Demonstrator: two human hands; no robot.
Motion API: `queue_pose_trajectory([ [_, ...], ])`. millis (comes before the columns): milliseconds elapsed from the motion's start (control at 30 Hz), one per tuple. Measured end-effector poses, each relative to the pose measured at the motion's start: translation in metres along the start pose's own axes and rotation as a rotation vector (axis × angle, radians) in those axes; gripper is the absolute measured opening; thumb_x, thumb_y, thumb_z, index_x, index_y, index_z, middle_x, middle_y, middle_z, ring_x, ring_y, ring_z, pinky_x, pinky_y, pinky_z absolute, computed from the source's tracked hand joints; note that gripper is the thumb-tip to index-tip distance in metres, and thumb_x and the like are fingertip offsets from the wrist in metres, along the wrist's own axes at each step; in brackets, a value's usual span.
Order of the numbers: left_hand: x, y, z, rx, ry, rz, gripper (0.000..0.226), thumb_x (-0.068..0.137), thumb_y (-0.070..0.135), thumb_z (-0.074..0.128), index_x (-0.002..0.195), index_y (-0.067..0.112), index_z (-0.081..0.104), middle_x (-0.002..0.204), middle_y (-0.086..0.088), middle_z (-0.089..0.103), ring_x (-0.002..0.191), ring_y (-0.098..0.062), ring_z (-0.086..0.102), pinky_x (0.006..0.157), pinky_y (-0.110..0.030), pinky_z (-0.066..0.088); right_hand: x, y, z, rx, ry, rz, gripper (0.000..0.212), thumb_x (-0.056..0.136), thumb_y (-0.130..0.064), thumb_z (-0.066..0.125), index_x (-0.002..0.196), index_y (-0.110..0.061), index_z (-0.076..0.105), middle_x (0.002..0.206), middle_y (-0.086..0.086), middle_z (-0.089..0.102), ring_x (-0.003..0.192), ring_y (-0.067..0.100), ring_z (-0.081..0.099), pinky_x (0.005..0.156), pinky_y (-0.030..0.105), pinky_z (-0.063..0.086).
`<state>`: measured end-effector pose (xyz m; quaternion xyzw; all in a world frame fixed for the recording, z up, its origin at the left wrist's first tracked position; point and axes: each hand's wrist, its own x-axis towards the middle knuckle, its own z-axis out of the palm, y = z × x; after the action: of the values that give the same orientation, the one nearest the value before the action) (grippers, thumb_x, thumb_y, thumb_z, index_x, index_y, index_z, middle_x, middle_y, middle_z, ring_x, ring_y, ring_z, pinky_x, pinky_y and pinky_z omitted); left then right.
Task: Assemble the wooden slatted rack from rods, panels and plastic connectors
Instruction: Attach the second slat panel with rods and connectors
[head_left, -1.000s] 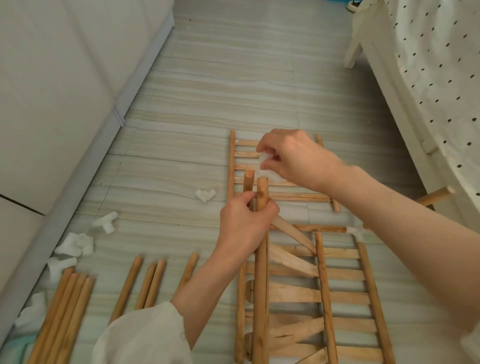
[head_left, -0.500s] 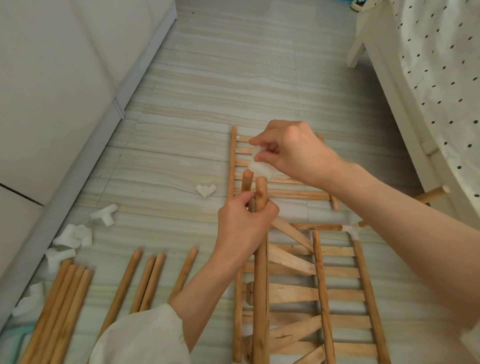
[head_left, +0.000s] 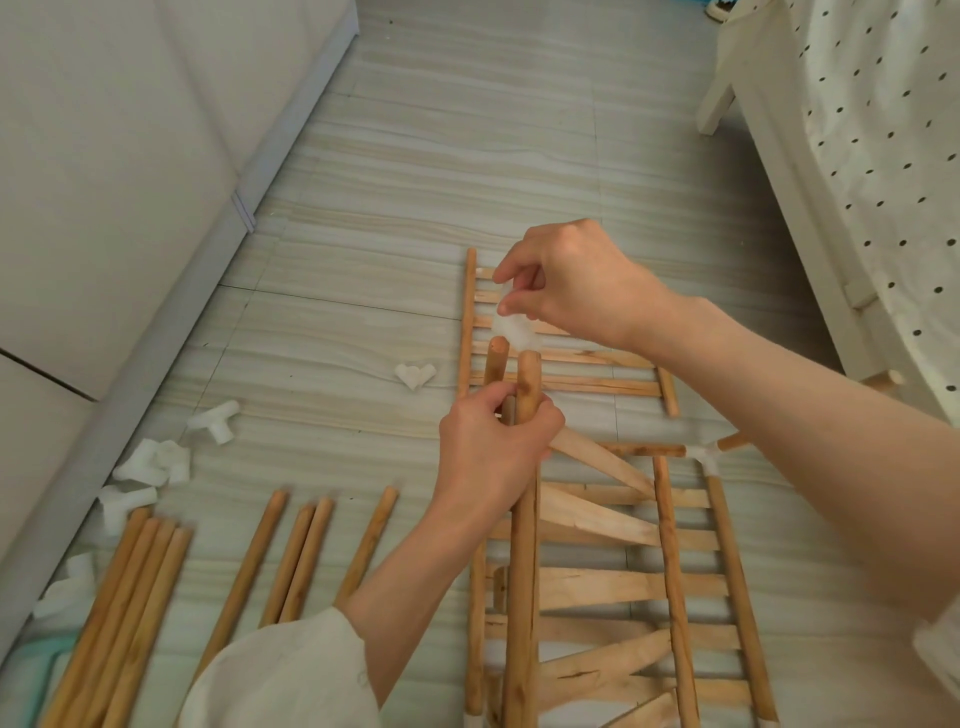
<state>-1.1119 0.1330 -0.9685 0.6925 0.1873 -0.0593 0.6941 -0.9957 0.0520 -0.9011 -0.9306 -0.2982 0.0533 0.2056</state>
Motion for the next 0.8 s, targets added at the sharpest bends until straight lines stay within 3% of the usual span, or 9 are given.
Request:
queue_pose_trajectory([
  [167, -0.006, 0.001, 0.001, -0.123, -0.034, -0.013, 0.01, 0.082, 0.011, 0.066, 0.073, 0.016, 0.068, 0.069, 0.006, 0.056, 0.073, -0.007, 0.062, 0.065, -0.021, 0.056, -0.001, -0.006, -0.002, 0.001, -0.067, 0.011, 0.024, 0.081, -0.019, 0.073, 0.103, -0.009, 0.068, 0.08, -0.005, 0.057, 0.059, -0.006, 0.048, 0.078, 0.025, 0.049],
  [333, -0.008, -0.001, 0.0, -0.153, -0.024, -0.021, 0.01, 0.082, 0.012, 0.067, 0.073, 0.016, 0.068, 0.068, 0.005, 0.057, 0.081, -0.017, 0.066, 0.064, -0.02, 0.056, -0.005, -0.01, -0.003, 0.012, -0.124, 0.039, 0.023, 0.082, -0.019, 0.072, 0.102, -0.009, 0.067, 0.069, -0.014, 0.053, 0.063, 0.008, 0.061, 0.076, 0.026, 0.051],
  [467, -0.013, -0.001, 0.0, -0.15, -0.031, -0.031, 0.006, 0.083, 0.014, 0.067, 0.078, 0.013, 0.069, 0.069, 0.003, 0.057, 0.073, -0.012, 0.065, 0.071, -0.027, 0.059, -0.004, -0.014, -0.004, -0.014, -0.154, 0.015, 0.023, 0.081, -0.02, 0.073, 0.101, -0.01, 0.067, 0.067, -0.016, 0.051, 0.062, -0.003, 0.052, 0.078, 0.024, 0.049],
  [600, -0.016, -0.001, 0.0, -0.181, -0.022, -0.041, 0.006, 0.083, 0.016, 0.067, 0.079, 0.012, 0.069, 0.072, 0.0, 0.055, 0.082, -0.026, 0.067, 0.067, -0.019, 0.056, -0.004, -0.017, -0.006, 0.01, -0.174, 0.055, 0.02, 0.08, -0.019, 0.074, 0.097, -0.01, 0.067, 0.061, -0.018, 0.052, 0.063, 0.009, 0.064, 0.072, 0.023, 0.051],
  [667, -0.017, -0.001, 0.0, -0.195, -0.023, -0.044, 0.004, 0.082, 0.015, 0.067, 0.079, 0.015, 0.07, 0.073, 0.002, 0.058, 0.082, -0.022, 0.067, 0.069, -0.022, 0.057, -0.005, -0.017, -0.007, 0.042, -0.159, 0.098, 0.018, 0.08, -0.019, 0.074, 0.094, -0.011, 0.067, 0.059, -0.017, 0.053, 0.054, 0.004, 0.061, 0.067, 0.021, 0.052],
  [800, -0.019, -0.002, -0.001, -0.215, -0.016, -0.035, 0.01, 0.08, 0.01, 0.066, 0.077, 0.019, 0.069, 0.105, -0.004, 0.06, 0.092, -0.015, 0.064, 0.072, -0.025, 0.058, -0.007, -0.015, -0.006, 0.096, -0.133, 0.165, 0.018, 0.08, -0.017, 0.074, 0.094, -0.009, 0.067, 0.059, -0.014, 0.056, 0.042, -0.003, 0.055, 0.061, 0.018, 0.052],
])
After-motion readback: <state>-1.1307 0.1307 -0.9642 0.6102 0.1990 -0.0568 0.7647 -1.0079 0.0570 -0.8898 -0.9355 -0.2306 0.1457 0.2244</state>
